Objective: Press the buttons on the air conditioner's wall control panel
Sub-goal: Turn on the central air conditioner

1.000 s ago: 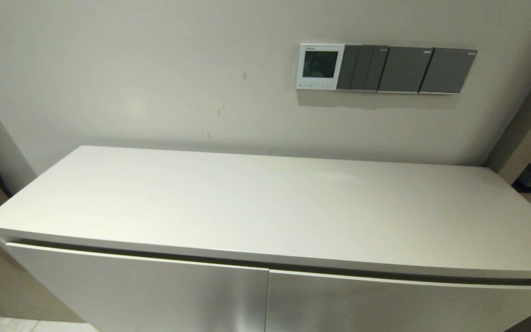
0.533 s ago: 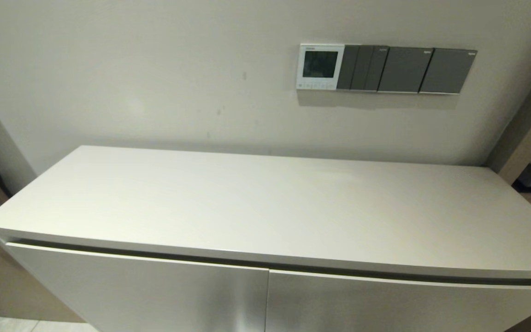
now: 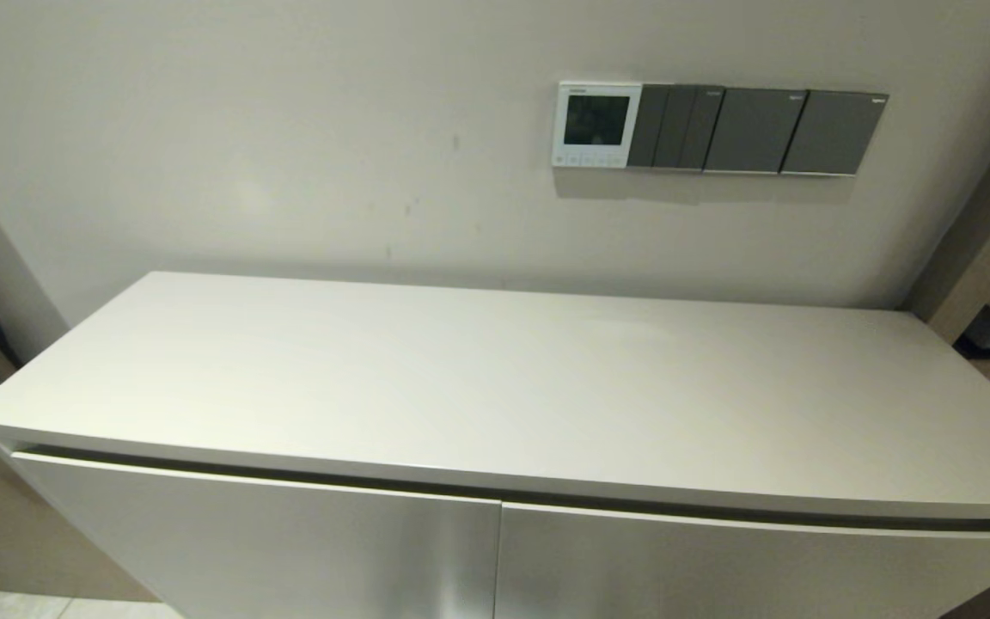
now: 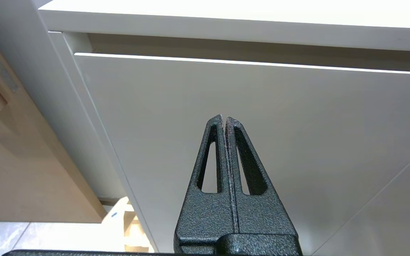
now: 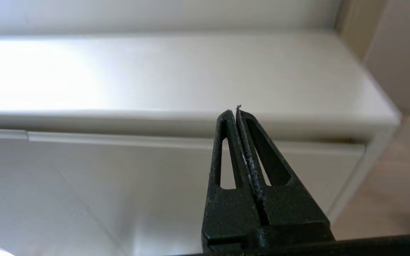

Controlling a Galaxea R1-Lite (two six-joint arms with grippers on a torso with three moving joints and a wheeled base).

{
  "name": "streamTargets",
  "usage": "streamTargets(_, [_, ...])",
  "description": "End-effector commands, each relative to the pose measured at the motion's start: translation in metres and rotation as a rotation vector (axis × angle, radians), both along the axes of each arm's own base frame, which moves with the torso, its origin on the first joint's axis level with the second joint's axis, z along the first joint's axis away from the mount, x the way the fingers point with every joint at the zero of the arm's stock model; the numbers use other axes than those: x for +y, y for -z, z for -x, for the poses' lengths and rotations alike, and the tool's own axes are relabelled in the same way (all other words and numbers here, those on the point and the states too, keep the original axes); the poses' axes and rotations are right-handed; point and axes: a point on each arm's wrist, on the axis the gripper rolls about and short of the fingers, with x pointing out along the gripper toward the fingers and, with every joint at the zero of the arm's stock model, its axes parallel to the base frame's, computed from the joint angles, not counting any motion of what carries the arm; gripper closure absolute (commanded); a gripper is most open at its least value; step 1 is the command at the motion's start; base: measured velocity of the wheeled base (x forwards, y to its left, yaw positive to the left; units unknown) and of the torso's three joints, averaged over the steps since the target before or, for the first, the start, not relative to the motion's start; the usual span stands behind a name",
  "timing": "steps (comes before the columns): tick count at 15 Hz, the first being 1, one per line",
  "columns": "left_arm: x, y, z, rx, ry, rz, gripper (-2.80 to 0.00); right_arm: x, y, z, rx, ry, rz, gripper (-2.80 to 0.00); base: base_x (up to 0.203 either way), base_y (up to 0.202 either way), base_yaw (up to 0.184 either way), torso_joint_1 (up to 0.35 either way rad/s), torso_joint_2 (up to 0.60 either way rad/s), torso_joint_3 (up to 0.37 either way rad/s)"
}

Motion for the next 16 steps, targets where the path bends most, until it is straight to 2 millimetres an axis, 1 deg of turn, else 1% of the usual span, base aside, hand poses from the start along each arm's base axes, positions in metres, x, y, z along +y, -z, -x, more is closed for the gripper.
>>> streamTargets(1, [0.0, 0.0, 0.0, 0.0, 0.0, 0.0, 0.0, 0.0, -0.04, -0.046, 0.103, 0.0, 0.001, 0.0, 0.0, 0.0, 0.0, 0.0, 0.0, 0.0])
streamTargets(2, [0.0, 0.0, 0.0, 0.0, 0.0, 0.0, 0.0, 0.0, -0.06, -0.07, 0.114, 0.002, 0.001, 0.0, 0.0, 0.0, 0.0, 0.0, 0.0, 0.0])
streamTargets(5, [0.0, 0.0, 0.0, 0.002, 0.0, 0.0, 0.0, -0.001, -0.104, -0.139, 0.103, 0.008, -0.003, 0.0, 0.0, 0.0, 0.0, 0.0, 0.0, 0.0])
streamTargets(7, [0.0, 0.0, 0.0, 0.0, 0.0, 0.0, 0.0, 0.0, -0.124, -0.183, 0.071, 0.001, -0.007, 0.0, 0.0, 0.0, 0.0, 0.0, 0.0, 0.0])
streamTargets(8, [0.0, 0.0, 0.0, 0.001, 0.0, 0.0, 0.0, 0.005, -0.131, -0.201, 0.048, -0.014, -0.008, 0.0, 0.0, 0.0, 0.0, 0.0, 0.0, 0.0])
streamTargets(9, [0.0, 0.0, 0.0, 0.0, 0.0, 0.0, 0.0, 0.016, -0.134, -0.216, 0.026, -0.04, -0.009, 0.0, 0.0, 0.0, 0.0, 0.0, 0.0, 0.0])
streamTargets(10, [0.0, 0.0, 0.0, 0.0, 0.0, 0.0, 0.0, 0.027, -0.134, -0.231, 0.016, -0.049, -0.01, 0.0, 0.0, 0.0, 0.0, 0.0, 0.0, 0.0])
streamTargets(14, [0.0, 0.0, 0.0, 0.0, 0.0, 0.0, 0.0, 0.076, -0.122, -0.285, -0.054, -0.044, 0.037, 0.0, 0.0, 0.0, 0.0, 0.0, 0.0, 0.0])
streamTargets(16, [0.0, 0.0, 0.0, 0.001, 0.0, 0.0, 0.0, 0.094, -0.123, -0.302, -0.142, -0.024, 0.044, 0.0, 0.0, 0.0, 0.0, 0.0, 0.0, 0.0])
